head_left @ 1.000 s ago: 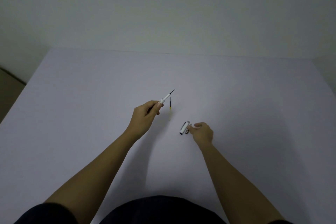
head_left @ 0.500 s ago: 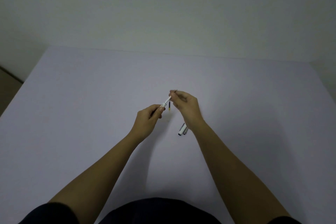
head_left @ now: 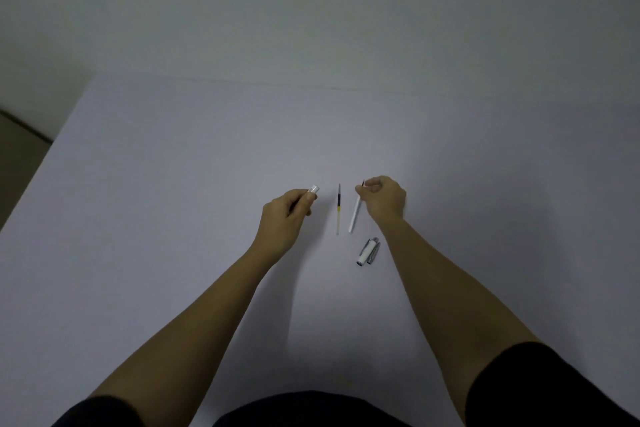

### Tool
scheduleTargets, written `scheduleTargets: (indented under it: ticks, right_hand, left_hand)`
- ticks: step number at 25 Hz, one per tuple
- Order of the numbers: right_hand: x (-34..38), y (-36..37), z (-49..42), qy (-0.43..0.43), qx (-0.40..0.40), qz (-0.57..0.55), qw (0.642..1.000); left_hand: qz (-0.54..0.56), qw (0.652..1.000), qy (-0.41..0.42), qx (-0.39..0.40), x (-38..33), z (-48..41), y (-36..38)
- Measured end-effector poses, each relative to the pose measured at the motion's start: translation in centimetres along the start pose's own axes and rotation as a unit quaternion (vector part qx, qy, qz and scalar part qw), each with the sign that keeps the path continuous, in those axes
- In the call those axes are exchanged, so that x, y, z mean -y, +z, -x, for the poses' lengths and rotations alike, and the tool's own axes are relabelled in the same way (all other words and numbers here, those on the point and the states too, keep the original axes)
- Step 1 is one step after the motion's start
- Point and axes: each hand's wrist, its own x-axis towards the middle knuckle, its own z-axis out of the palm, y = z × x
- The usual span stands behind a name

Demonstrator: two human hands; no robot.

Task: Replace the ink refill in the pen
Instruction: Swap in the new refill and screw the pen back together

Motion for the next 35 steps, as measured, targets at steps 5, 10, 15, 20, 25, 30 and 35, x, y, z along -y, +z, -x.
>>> scheduleTargets:
  ticks: [5,10,15,20,25,30,35]
  right_hand:
    - [-0.6,-0.2,0.4,-0.051,-0.001,0.041,0.998]
    - [-0.3,0.3,0.8,-0.074,-0.006,0.047,0.996]
    - [0.7,0.3,1.1,-0.108,-0.03,0.052,0.992]
    - [2.1,1.7,1.8,-0.173,0.031,0.175,0.969]
    - [2.4,3.2,2.5,-0.133,0.03,0.228,0.964]
    - [4.2,2.7,2.8,0.038,0.045,-0.004,0.998]
    - [5.9,-1.9,4.3,0.043,0.066,-0.308,0.948]
  left_hand:
    - [0.013,1.0,0.022,-0.002,-0.9,0.1,0.1]
    - [0.012,1.0,0.022,-0.009,-0.7,-0.2,-0.3]
    - [0.002,1.0,0.02,-0.012,-0.8,-0.6,-0.2]
    - [0.006,0.999,0.03,-0.016,-0.9,-0.7,-0.2]
    - [0.01,0.999,0.028,-0.027,-1.0,-0.4,-1.1]
    - [0.01,0.999,0.023,-0.032,-1.4,0.0,-2.0]
    - [0.02,0.999,0.034,-0.024,-2.2,0.9,-2.9]
